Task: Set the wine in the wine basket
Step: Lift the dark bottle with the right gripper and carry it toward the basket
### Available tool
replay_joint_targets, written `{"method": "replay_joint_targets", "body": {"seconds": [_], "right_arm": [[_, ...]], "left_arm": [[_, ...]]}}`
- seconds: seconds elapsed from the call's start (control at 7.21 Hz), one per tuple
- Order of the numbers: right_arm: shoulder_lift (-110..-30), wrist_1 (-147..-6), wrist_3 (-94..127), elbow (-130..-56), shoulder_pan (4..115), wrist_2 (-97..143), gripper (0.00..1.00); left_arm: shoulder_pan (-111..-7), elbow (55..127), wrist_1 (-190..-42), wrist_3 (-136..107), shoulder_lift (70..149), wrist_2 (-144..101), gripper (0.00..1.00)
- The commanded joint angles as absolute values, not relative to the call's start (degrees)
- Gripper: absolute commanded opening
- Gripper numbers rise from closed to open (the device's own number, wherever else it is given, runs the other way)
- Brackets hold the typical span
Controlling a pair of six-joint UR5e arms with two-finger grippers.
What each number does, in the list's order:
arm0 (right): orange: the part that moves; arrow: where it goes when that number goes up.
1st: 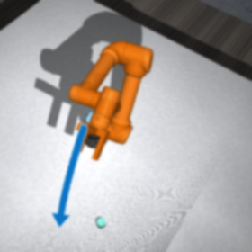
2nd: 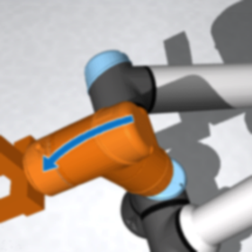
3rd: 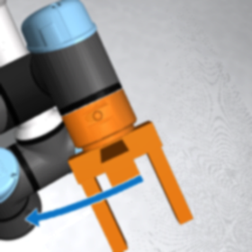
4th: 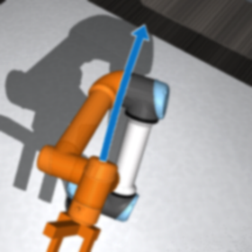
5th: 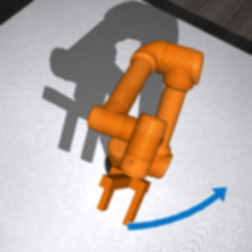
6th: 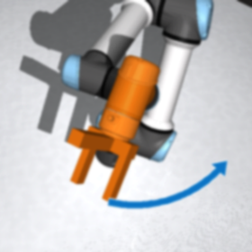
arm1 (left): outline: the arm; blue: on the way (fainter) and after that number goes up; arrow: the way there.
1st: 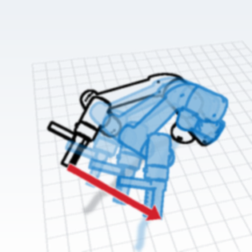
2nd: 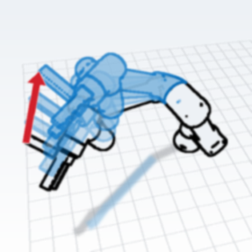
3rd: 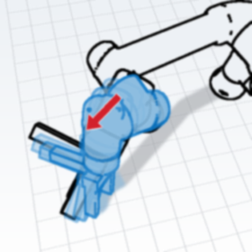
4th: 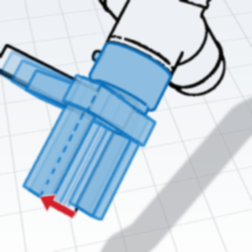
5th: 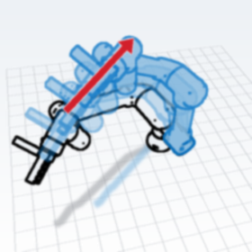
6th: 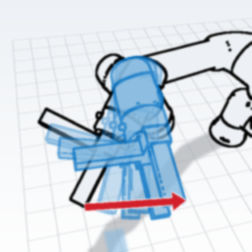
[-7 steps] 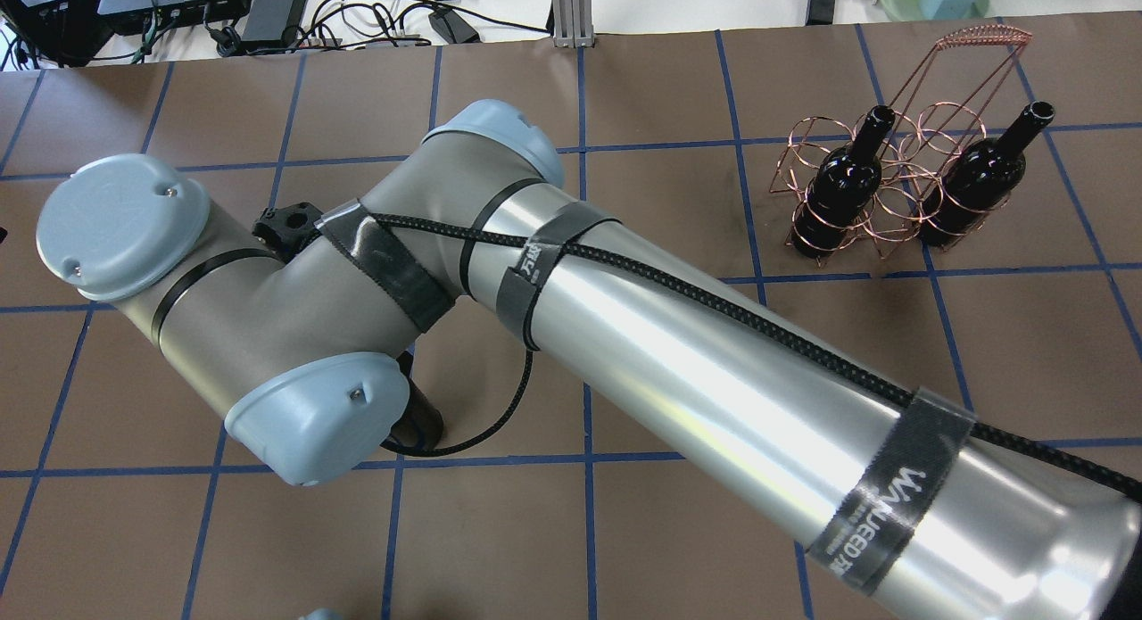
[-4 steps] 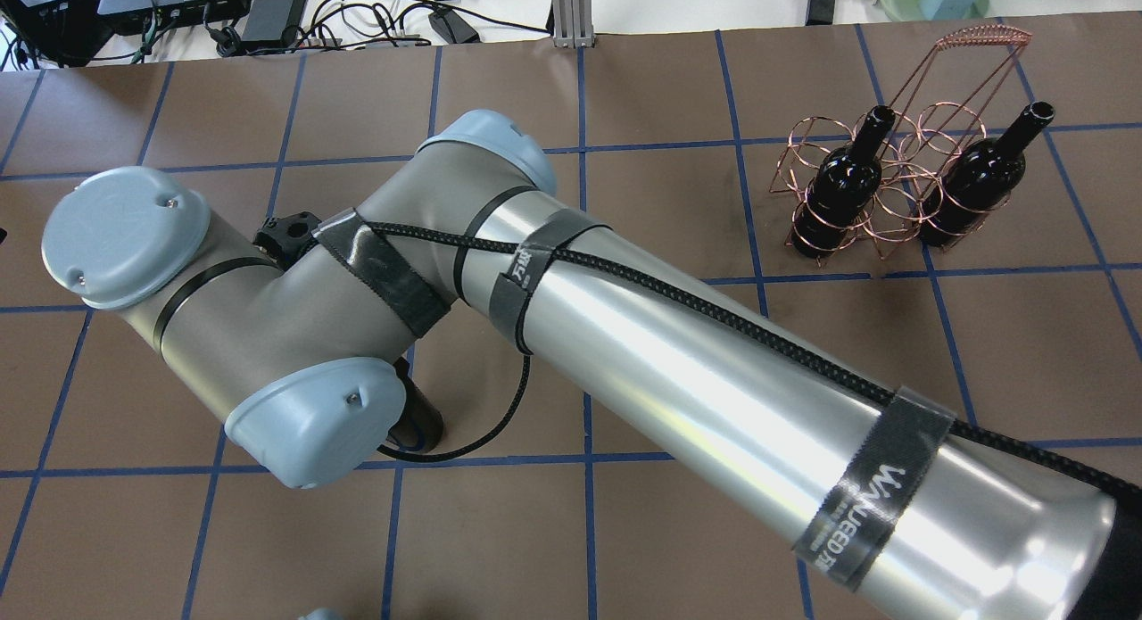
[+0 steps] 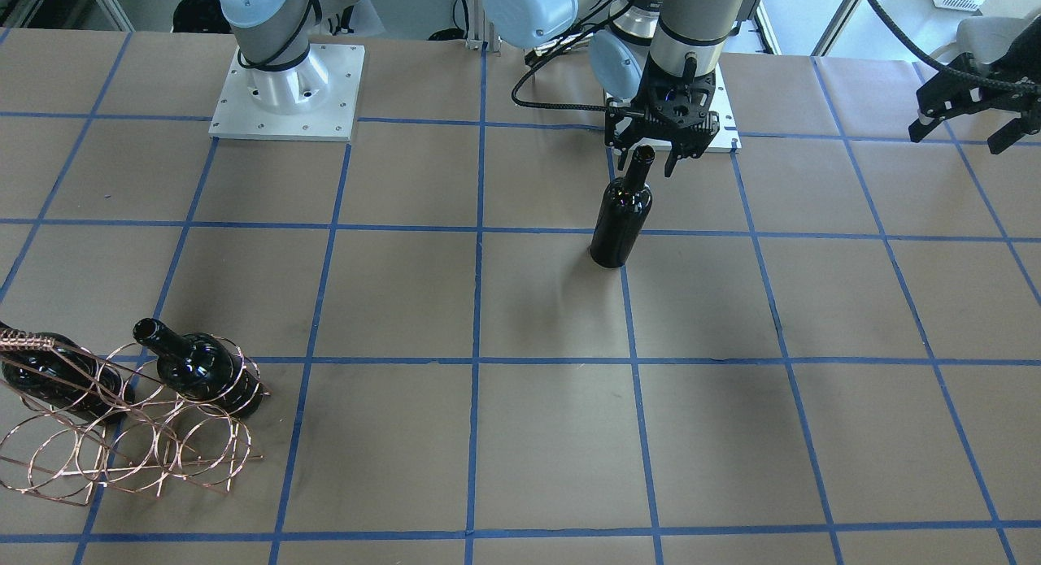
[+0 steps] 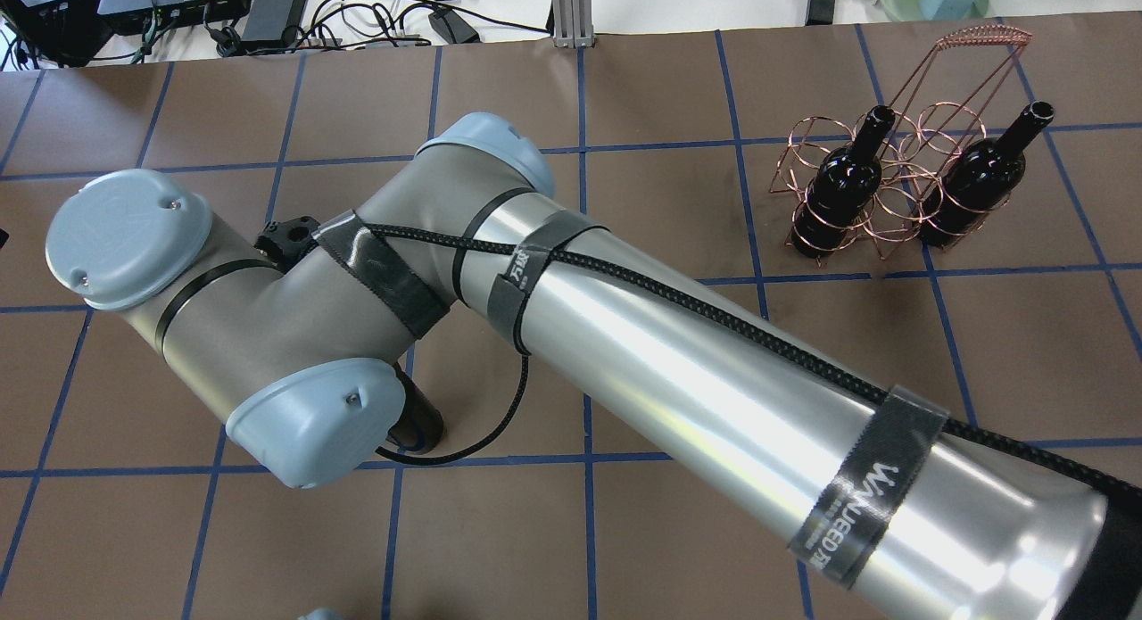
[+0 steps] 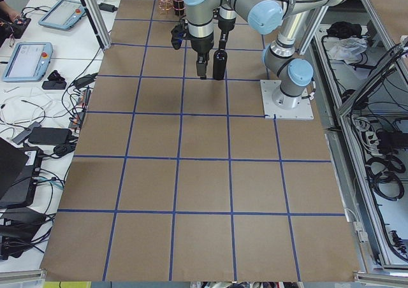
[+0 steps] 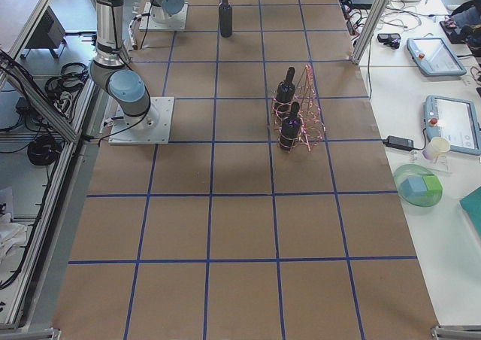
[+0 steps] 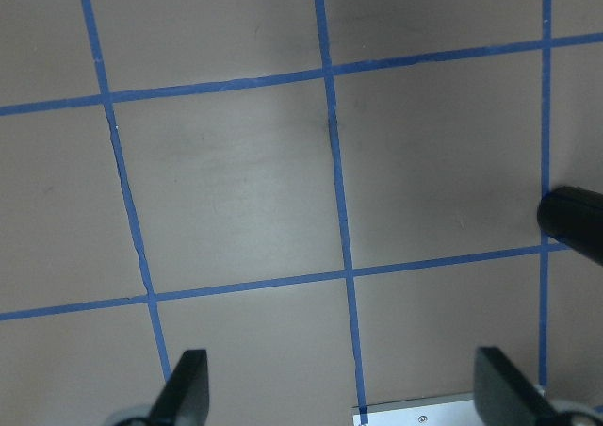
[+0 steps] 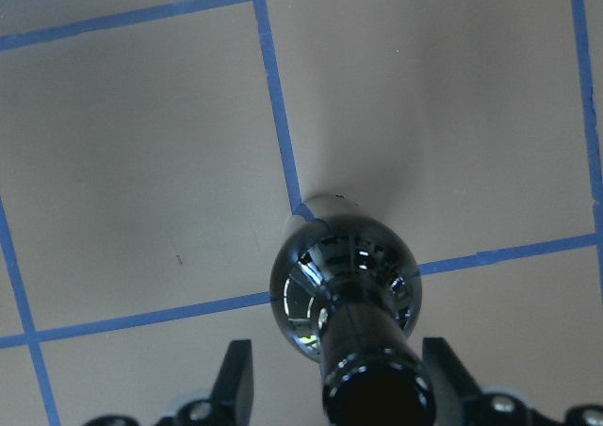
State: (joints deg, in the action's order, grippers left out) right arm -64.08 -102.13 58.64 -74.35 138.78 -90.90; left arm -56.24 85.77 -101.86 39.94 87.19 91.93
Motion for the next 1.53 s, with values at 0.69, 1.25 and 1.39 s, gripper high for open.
{"method": "replay_joint_targets", "body": {"seconds": [0.69,1.25,1.39], "right_arm": [[-63.9,-102.13,57.48,-74.97,138.69,-88.24,0.0],[-64.25,-103.09,58.01,-74.97,138.6,-85.52,0.66],[-64.25,-103.1,57.22,-74.97,138.6,-85.69,0.72]], "left_arm": [[-56.16,85.87,-101.87,39.9,87.19,91.93,1.0],[-56.16,85.87,-101.87,39.99,87.19,91.93,1.0],[-56.08,85.87,-101.87,39.99,87.19,91.93,1.0]]}}
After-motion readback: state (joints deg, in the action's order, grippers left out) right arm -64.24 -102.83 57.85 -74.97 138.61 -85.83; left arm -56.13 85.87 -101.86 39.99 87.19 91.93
